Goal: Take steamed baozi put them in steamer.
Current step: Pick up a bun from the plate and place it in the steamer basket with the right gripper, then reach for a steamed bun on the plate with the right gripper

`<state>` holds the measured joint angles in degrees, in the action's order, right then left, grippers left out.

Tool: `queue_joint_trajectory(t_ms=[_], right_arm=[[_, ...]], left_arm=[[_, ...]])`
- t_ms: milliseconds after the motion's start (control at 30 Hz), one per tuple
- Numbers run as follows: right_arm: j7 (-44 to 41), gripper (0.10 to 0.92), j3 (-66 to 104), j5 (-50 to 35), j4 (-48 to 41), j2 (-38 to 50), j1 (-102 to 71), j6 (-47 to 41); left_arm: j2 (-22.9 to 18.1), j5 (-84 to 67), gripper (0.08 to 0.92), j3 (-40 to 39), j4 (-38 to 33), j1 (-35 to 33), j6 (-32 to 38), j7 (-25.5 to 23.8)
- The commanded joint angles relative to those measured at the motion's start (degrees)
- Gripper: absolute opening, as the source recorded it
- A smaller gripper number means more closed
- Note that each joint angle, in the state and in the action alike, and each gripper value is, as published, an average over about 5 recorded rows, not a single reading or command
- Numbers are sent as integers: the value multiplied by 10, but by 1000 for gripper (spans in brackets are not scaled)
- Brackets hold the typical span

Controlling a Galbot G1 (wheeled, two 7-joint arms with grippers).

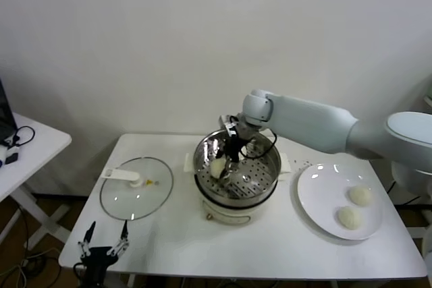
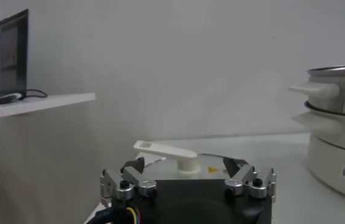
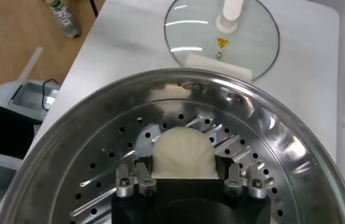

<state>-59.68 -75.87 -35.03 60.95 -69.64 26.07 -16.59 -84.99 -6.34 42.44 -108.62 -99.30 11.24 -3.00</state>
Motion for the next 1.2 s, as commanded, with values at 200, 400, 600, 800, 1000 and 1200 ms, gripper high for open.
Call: queue_joint_trajectory(t_ms=[200, 400, 600, 800, 1000, 1200], right_arm=[[-3, 802, 5, 3, 1, 6, 3, 6], [-27, 822, -12, -4, 45, 64, 50, 16], [-77, 823, -70, -24, 117, 153, 169, 42], [-122, 823, -136, -6, 171, 250, 266, 88], [-141, 823, -139, 89, 195, 356, 264, 133], [-149, 823, -29, 234, 201, 457, 120, 167]], left_arm=[[-1, 0, 823, -1, 3, 1, 1, 0], [0, 0, 823, -2, 4, 2, 1, 1], [1, 1, 823, -4, 3, 5, 0, 0], [-2, -4, 823, -5, 0, 6, -1, 3], [-1, -6, 823, -4, -2, 8, -4, 3], [-2, -3, 823, -3, -1, 8, -6, 3]])
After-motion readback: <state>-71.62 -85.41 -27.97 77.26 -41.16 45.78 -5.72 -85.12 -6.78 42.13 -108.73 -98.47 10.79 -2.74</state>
